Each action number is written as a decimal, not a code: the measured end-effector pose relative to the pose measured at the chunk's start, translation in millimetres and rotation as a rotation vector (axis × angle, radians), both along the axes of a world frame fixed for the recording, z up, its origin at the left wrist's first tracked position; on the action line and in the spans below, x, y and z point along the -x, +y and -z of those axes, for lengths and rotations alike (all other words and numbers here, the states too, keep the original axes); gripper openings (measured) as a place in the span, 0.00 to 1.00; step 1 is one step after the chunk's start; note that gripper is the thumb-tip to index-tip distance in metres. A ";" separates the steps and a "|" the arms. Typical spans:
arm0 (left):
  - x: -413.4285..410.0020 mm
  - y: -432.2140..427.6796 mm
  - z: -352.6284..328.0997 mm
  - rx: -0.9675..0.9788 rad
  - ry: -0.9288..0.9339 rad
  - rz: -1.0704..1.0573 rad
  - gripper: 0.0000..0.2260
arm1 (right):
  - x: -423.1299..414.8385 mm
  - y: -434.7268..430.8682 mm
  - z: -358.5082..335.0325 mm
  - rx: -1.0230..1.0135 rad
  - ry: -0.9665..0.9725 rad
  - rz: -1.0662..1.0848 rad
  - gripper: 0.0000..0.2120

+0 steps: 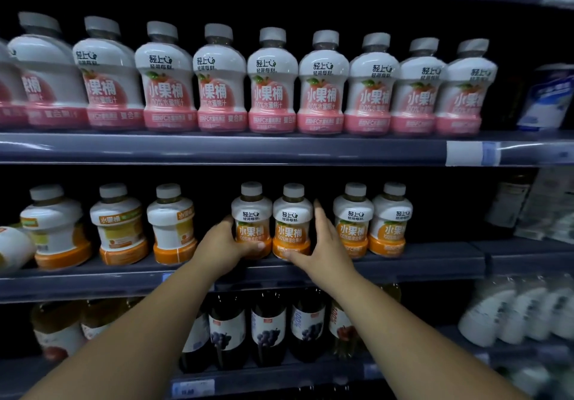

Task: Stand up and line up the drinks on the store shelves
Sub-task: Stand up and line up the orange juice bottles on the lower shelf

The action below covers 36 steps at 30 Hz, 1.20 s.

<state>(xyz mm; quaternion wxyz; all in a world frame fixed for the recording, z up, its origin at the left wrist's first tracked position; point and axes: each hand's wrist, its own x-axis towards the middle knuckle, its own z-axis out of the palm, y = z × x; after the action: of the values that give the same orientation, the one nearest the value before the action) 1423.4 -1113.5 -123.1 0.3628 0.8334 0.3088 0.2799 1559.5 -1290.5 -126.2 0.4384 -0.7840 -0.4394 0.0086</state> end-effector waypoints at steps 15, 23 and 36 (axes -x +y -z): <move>-14.8 -53.3 0.7 -0.084 0.019 0.043 0.28 | 3.5 -67.0 37.8 0.449 -0.491 0.250 0.48; -5.2 -88.1 38.8 -0.495 0.180 -0.076 0.40 | -1.7 -74.5 35.2 0.540 -0.415 0.204 0.49; 13.5 -95.0 44.0 -0.731 0.245 -0.031 0.33 | 23.7 -50.8 20.9 0.348 -0.573 -0.079 0.41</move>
<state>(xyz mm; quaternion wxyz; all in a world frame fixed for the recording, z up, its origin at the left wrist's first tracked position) 1409.9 -1208.6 -167.1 -0.0023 0.9304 0.2422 0.2752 1535.8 -1341.3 -147.1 0.1560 -0.7998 -0.5670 -0.1205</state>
